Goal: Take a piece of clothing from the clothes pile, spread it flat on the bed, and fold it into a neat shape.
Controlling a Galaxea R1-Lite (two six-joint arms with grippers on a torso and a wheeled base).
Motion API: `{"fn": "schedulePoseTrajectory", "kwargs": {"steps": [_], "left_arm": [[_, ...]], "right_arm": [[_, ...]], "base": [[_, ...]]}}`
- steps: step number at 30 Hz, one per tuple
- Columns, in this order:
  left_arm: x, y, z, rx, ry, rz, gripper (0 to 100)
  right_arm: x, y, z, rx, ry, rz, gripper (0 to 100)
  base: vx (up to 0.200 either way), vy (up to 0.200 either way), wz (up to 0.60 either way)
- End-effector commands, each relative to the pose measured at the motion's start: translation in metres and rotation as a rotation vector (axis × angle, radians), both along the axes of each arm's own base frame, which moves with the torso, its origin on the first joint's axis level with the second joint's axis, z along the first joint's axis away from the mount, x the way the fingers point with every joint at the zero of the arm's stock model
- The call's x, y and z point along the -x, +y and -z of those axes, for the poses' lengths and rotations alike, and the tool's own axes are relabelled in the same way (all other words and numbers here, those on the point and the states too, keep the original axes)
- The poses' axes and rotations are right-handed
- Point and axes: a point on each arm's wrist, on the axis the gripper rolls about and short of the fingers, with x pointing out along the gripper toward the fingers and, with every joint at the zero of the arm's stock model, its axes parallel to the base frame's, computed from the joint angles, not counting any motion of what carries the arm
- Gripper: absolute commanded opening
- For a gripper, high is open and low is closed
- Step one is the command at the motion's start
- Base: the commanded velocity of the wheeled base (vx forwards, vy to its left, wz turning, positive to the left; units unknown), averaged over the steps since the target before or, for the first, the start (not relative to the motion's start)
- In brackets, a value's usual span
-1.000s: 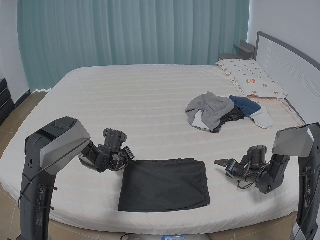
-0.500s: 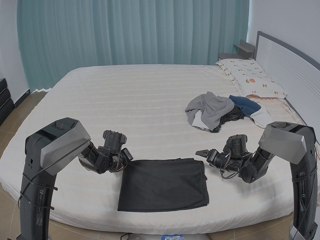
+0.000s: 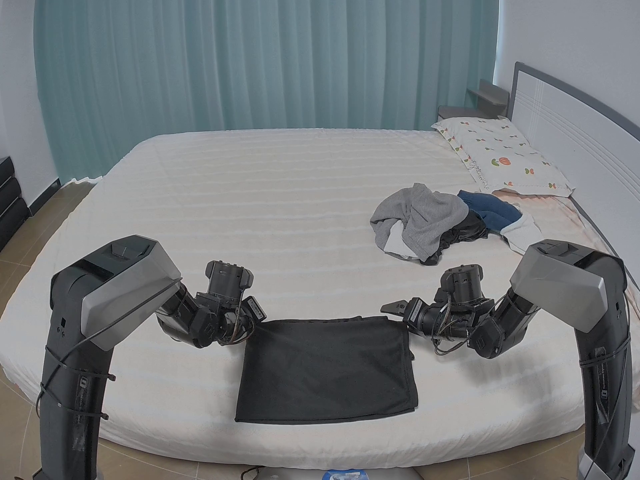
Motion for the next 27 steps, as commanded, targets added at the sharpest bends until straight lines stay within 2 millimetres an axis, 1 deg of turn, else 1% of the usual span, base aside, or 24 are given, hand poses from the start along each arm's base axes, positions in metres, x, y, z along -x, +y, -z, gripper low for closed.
{"fn": "schedulePoseTrajectory", "kwargs": {"steps": [1,6,14,27], "left_arm": [[0.0,0.0,-0.001,0.001,-0.001,0.0,0],[0.0,0.001,-0.001,0.001,-0.001,-0.002,0],[0.0,0.001,0.0,-0.002,0.0,-0.002,0],[0.0,0.001,0.0,-0.003,0.003,-0.002,0]], "right_arm": [[-0.001,0.002,-0.001,0.0,-0.005,-0.001,0],[-0.002,0.002,-0.001,0.002,-0.007,0.005,0],[-0.001,-0.004,-0.004,0.023,-0.007,0.048,0],[-0.001,-0.011,0.001,0.086,-0.004,0.092,0]], "base": [[0.0,0.0,0.0],[0.0,0.0,0.0],[0.0,0.0,0.0],[0.0,0.0,0.0]]}}
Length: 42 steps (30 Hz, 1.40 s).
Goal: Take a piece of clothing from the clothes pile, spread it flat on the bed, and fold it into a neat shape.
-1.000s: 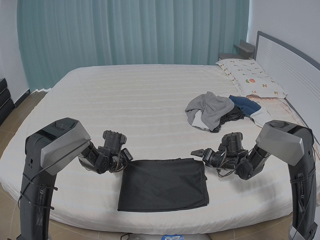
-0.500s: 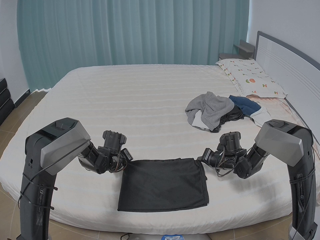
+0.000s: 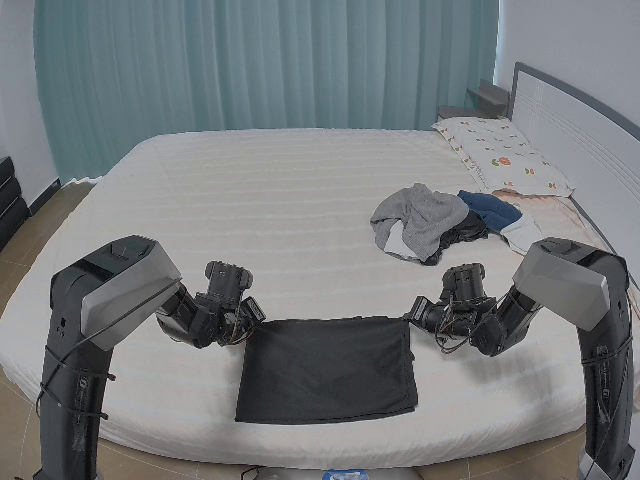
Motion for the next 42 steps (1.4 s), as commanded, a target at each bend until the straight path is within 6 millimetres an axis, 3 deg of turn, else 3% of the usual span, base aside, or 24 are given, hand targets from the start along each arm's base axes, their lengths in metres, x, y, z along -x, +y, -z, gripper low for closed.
{"fn": "schedulePoseTrajectory", "kwargs": {"steps": [1,11,12,13,14,21,26,28,33,34,38,42], "left_arm": [[0.0,0.0,-0.001,0.0,-0.002,-0.001,0],[0.0,0.0,-0.002,0.005,-0.002,0.001,0],[0.0,0.0,-0.002,0.006,-0.002,0.002,0],[0.001,0.0,-0.001,0.006,0.002,0.004,0],[0.002,0.0,-0.001,0.005,0.005,0.006,100],[0.002,0.001,-0.002,0.013,0.007,0.013,100],[0.006,0.004,-0.003,0.035,0.022,0.027,100],[0.017,0.011,-0.012,0.076,0.038,0.059,100],[0.036,0.021,-0.023,0.159,0.019,0.131,100],[0.052,0.028,-0.027,0.207,0.0,0.19,100],[0.074,0.035,-0.016,0.174,-0.025,0.322,100],[0.082,0.033,-0.009,0.113,-0.039,0.391,100]], "right_arm": [[0.0,-0.001,0.0,0.004,-0.001,0.004,0],[0.0,0.001,0.002,0.017,-0.009,-0.002,0],[0.0,0.001,0.002,0.019,-0.01,-0.002,100],[0.0,0.001,0.002,0.019,-0.01,-0.002,100],[0.0,0.002,0.002,0.019,-0.01,-0.003,100],[-0.001,0.001,-0.004,0.005,-0.025,0.004,100],[0.007,-0.011,-0.022,-0.014,-0.029,0.032,100],[0.019,-0.02,-0.034,-0.055,-0.014,0.063,100],[0.033,-0.027,-0.028,-0.081,0.014,0.091,100],[0.044,-0.031,-0.023,-0.082,0.014,0.097,100],[0.068,-0.044,-0.017,-0.088,0.001,0.11,100],[0.086,-0.054,-0.01,-0.091,0.0,0.126,100]], "base": [[0.0,0.0,0.0],[0.0,0.0,0.0],[0.0,0.0,0.0],[0.0,0.0,0.0],[0.0,0.0,0.0],[0.0,0.0,0.0],[0.0,0.0,0.0],[0.0,0.0,0.0],[0.0,0.0,0.0],[0.0,0.0,0.0],[0.0,0.0,0.0],[0.0,0.0,0.0]]}}
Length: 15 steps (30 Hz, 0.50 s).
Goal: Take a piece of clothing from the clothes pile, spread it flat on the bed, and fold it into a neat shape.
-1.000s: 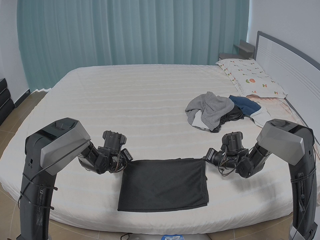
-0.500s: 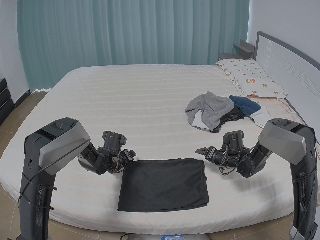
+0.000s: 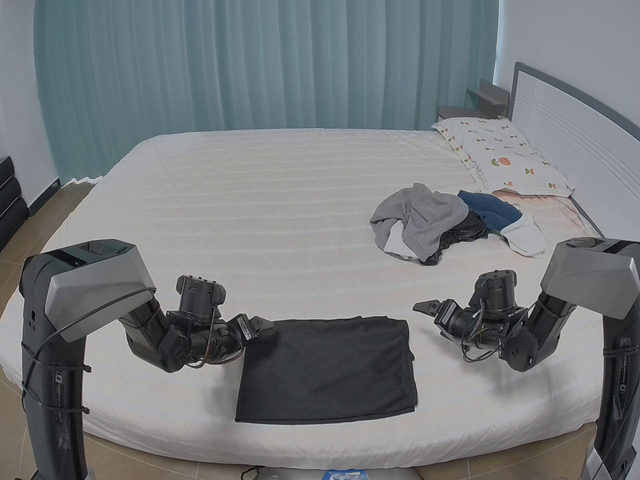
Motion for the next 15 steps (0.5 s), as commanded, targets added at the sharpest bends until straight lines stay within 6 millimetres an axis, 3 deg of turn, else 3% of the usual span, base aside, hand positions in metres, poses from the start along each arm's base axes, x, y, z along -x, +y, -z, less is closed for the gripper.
{"fn": "schedulePoseTrajectory", "kwargs": {"steps": [1,7,15], "left_arm": [[0.024,0.005,-0.001,-0.039,-0.042,0.112,100],[0.027,-0.002,0.001,-0.045,-0.038,0.135,100],[0.031,-0.016,0.004,-0.064,-0.038,0.16,100]], "right_arm": [[0.037,-0.021,0.01,-0.007,0.029,0.036,100],[0.045,-0.032,0.016,-0.136,-0.016,0.075,100],[0.053,-0.032,0.022,-0.137,-0.014,0.063,100]], "base": [[0.0,0.0,0.0],[0.0,0.0,0.0],[0.0,0.0,0.0]]}}
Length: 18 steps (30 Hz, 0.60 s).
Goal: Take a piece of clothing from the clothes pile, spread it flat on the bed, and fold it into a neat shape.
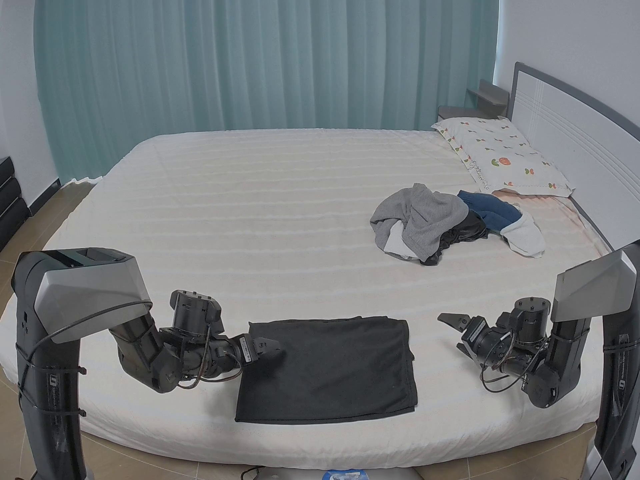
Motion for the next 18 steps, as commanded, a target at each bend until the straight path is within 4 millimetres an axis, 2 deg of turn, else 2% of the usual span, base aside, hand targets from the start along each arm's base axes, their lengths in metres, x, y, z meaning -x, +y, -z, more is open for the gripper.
{"fn": "schedulePoseTrajectory", "kwargs": {"steps": [1,16,17,18], "left_arm": [[0.0029,-0.0071,0.0038,-0.021,0.003,0.003,100],[0.0081,-0.0112,0.0094,-0.067,0.006,0.008,100],[0.0081,-0.0112,0.0094,-0.067,0.006,0.008,0],[0.0089,-0.0114,0.0093,-0.067,0.008,0.008,0]], "right_arm": [[0.0046,-0.0014,0.0098,0.005,0.038,0.001,100],[0.0052,-0.0011,0.0104,0.006,0.041,0.001,100],[0.0052,-0.0011,0.0104,0.006,0.041,0.001,100],[0.0051,-0.0011,0.01,0.006,0.039,0.001,100]], "base": [[0.0,0.0,0.0],[0.0,0.0,0.0],[0.0,0.0,0.0],[0.0,0.0,0.0]]}}
